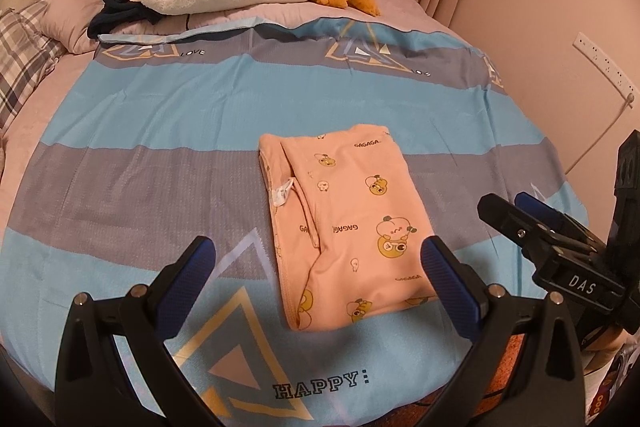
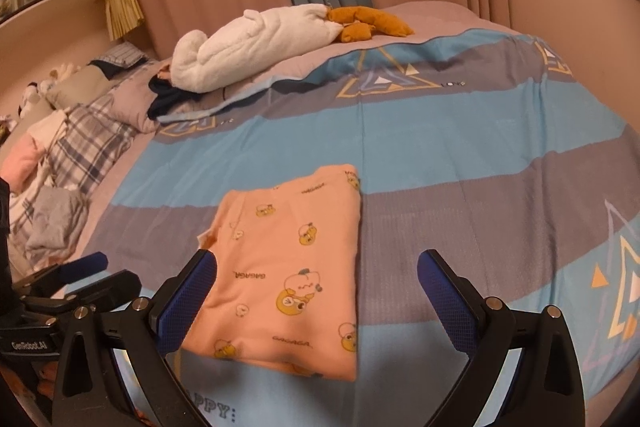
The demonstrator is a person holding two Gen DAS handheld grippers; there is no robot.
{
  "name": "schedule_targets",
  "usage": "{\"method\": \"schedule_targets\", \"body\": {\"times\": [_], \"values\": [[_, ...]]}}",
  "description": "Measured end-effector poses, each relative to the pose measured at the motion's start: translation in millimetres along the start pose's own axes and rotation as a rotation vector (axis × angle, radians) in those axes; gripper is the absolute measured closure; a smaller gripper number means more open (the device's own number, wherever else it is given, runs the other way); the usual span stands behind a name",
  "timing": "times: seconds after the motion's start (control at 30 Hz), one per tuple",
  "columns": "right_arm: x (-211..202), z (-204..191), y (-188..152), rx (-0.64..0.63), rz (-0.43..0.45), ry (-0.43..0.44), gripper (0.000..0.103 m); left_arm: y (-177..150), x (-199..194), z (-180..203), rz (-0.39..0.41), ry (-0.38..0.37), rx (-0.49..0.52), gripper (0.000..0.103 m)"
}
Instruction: Fold small clothes
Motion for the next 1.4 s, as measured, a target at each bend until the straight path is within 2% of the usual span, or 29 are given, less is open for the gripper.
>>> {"method": "schedule_targets", "body": {"times": [0.37, 1.03, 1.4], "values": [[2.0, -1.2, -0.7, -0.016, -0.003, -0.031, 0.003, -0.7, -0.9, -1.1, 0.001, 0.008, -0.005, 0.000], [4.9, -5.8, -3.5, -0.022, -0.014, -0.030, 0.003, -4.0, -0.1, -2.3, -0.006, 0.022, -0.008, 0.000], [5.1, -5.7, -3.9, -0.024, -0.016, -0.031, 0.003, -4.8, -0.4, -0.3, -0.007, 0.000, -0.013, 0.000]]}}
Point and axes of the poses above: each gripper's, at about its wrist camera, not at the fingertips, and x roughly the way its jaws point, z to its right, y to its top, the point moved 7 cm from there along x, roughly the way its jaws point, and after that the axes turned 1 degree about z, right-handed, at the moved point
